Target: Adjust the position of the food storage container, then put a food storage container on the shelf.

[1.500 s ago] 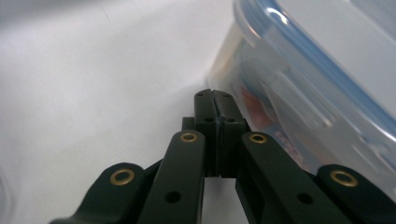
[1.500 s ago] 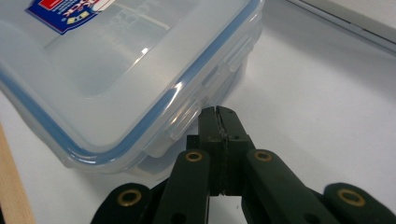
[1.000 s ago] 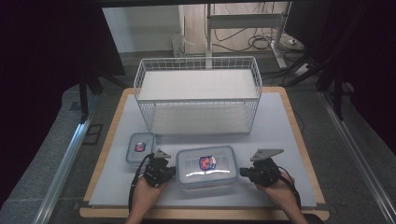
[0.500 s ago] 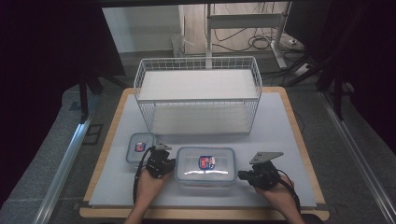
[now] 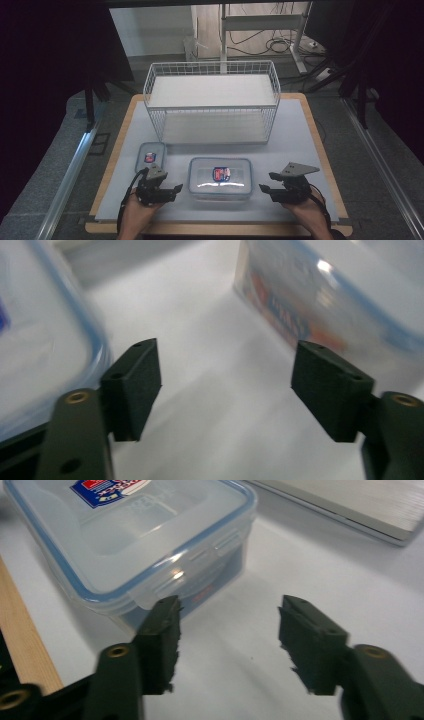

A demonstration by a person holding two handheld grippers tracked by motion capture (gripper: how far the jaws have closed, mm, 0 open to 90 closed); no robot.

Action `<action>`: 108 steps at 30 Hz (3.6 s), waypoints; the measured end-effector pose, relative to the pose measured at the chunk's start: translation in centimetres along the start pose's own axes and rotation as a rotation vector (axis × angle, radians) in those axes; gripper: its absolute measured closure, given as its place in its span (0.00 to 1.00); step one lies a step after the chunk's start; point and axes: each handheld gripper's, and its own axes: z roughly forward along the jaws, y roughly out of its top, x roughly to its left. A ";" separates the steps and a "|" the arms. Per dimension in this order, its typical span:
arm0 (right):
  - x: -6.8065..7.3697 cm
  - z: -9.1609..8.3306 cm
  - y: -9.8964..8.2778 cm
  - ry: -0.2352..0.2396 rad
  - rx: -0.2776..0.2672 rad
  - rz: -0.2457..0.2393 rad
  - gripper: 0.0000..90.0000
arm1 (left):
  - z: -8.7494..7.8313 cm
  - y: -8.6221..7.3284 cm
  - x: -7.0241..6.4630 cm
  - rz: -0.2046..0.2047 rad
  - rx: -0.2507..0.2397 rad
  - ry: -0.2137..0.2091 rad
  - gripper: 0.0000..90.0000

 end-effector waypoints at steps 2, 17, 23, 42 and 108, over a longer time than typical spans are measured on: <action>-0.1 -0.1 -0.3 -0.006 0.000 0.005 0.39 | -0.4 -0.8 0.2 -0.028 -0.018 -0.017 0.25; -0.7 0.5 -1.2 0.012 0.009 0.041 0.10 | -1.4 -2.4 0.0 0.026 -0.099 -0.019 0.12; -0.8 0.4 -1.2 0.037 0.024 0.094 0.08 | -1.3 -2.1 -0.1 -0.002 -0.064 -0.031 0.10; -0.6 0.0 -0.1 0.002 0.015 0.059 0.06 | -1.6 0.3 -0.4 -0.030 -0.066 -0.153 0.09; 0.8 1.6 1.3 0.368 0.020 0.312 0.54 | -0.2 0.3 -0.4 -0.235 -0.116 -0.540 0.60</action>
